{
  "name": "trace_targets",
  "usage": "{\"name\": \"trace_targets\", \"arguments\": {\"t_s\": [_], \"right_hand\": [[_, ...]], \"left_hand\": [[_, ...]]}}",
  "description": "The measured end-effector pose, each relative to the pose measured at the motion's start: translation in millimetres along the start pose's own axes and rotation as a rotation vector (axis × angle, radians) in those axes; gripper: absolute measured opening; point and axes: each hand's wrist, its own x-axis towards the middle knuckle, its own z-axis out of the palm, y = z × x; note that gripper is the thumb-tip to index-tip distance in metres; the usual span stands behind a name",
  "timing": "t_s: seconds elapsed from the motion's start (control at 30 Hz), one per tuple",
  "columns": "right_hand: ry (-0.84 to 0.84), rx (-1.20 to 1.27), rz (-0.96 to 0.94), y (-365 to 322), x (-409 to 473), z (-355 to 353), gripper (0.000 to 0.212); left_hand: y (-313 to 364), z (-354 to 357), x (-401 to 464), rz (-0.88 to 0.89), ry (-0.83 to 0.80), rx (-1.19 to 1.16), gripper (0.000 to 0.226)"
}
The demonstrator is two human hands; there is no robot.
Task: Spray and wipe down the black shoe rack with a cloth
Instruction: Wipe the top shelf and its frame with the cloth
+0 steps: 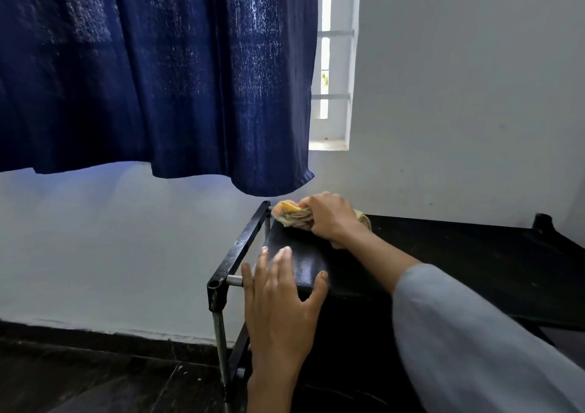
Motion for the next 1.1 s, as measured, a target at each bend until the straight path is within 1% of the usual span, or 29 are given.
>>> {"name": "trace_targets", "arguments": {"t_s": [0.03,0.1,0.2,0.3,0.4,0.43,0.5,0.67,0.77,0.8,0.9,1.0,1.1], "right_hand": [[-0.016,-0.015,-0.009,-3.7,1.6,0.6,0.035],[-0.105,-0.011,-0.057,-4.7,-6.5,-4.4,0.042],[-0.296,0.061,-0.158,7.9,-42.4,-23.1,0.047],[-0.403,0.090,-0.241,37.0,-88.8,-50.4,0.041],[-0.465,0.148,-0.174,70.9,-123.4,-73.8,0.035],[-0.473,0.175,-0.141,78.3,-127.8,-76.4,0.035],[-0.427,0.229,-0.097,82.8,-126.6,-74.4,0.032],[-0.191,0.231,-0.085,44.8,-87.1,-47.9,0.022],[-0.120,0.185,-0.074,7.5,-60.7,-24.7,0.038],[-0.126,0.165,-0.084,-2.8,-56.6,-19.3,0.042],[-0.212,0.147,-0.136,-7.8,-66.3,-23.3,0.040],[-0.354,0.164,-0.165,20.4,-93.6,-42.0,0.033],[-0.439,0.194,-0.159,45.0,-109.6,-55.8,0.028]], "left_hand": [[-0.6,0.5,0.8,0.026,-0.012,-0.020,0.094],[-3.2,0.4,0.4,0.038,-0.002,-0.030,0.094],[-7.5,0.5,-3.4,0.017,0.015,-0.043,0.103],[-9.3,2.3,-3.0,0.010,-0.018,-0.034,0.108],[-9.7,3.4,-3.1,0.006,-0.020,-0.009,0.112],[-10.0,3.3,-3.1,0.011,-0.020,0.010,0.113],[-10.7,3.6,-2.5,0.029,-0.025,0.052,0.113],[-11.7,4.8,-3.1,0.047,-0.032,0.095,0.116],[-11.7,5.2,-3.4,0.029,-0.038,0.086,0.115],[-11.6,5.1,-3.5,0.023,-0.042,0.084,0.114],[-11.4,3.9,-4.1,0.018,-0.044,0.075,0.114],[-9.5,4.3,-3.9,0.022,-0.039,0.023,0.116],[-11.1,7.6,-2.8,0.022,-0.020,0.007,0.110]]}}
